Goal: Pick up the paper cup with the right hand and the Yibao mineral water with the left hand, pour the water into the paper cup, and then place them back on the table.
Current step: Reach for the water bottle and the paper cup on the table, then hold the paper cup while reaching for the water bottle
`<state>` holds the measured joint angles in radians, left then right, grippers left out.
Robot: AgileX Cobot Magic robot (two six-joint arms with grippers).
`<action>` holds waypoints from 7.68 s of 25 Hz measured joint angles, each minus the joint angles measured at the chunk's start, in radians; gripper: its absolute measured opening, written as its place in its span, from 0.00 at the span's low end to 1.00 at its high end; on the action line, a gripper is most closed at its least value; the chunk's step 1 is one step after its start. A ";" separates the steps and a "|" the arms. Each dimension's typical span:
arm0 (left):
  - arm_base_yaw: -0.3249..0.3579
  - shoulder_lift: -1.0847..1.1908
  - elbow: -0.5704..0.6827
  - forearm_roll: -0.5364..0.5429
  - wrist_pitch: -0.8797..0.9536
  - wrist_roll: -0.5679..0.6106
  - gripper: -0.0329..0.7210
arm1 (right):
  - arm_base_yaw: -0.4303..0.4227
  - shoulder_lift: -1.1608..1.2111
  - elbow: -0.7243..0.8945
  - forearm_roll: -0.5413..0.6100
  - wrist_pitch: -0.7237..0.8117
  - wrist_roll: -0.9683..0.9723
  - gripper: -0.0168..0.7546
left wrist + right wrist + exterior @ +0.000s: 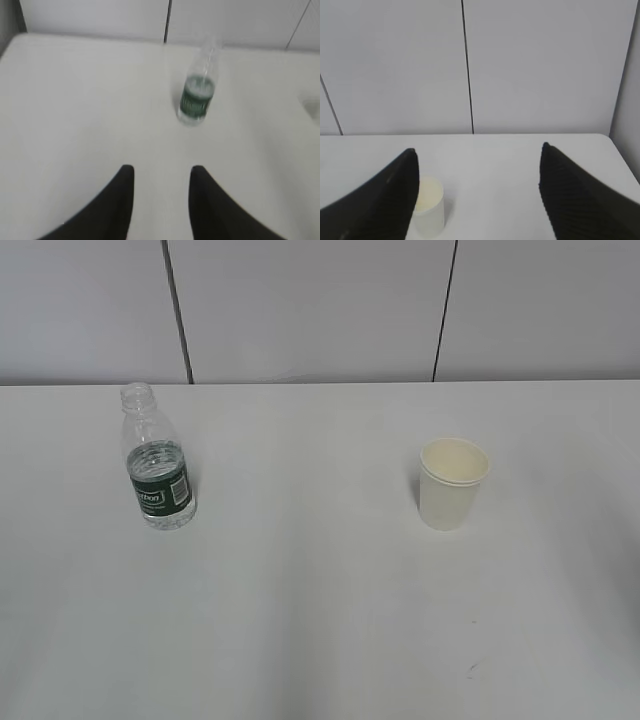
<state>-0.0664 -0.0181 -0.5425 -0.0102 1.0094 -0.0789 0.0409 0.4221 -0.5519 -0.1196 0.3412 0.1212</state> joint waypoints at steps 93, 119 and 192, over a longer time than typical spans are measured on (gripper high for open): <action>0.000 1.772 0.317 0.485 -2.151 -0.050 0.87 | -0.001 1.528 0.141 -0.183 -1.483 0.075 0.79; 0.000 1.772 0.317 0.485 -2.151 -0.050 0.83 | 0.036 1.750 -0.081 -0.236 -1.487 0.075 0.79; -0.031 1.898 0.134 0.507 -2.154 -0.049 0.83 | 0.036 1.835 -0.231 -0.415 -1.492 0.100 0.74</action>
<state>-0.0977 1.8797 -0.4081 0.4973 -1.1444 -0.1277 0.0766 2.2568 -0.7824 -0.5347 -1.1504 0.2213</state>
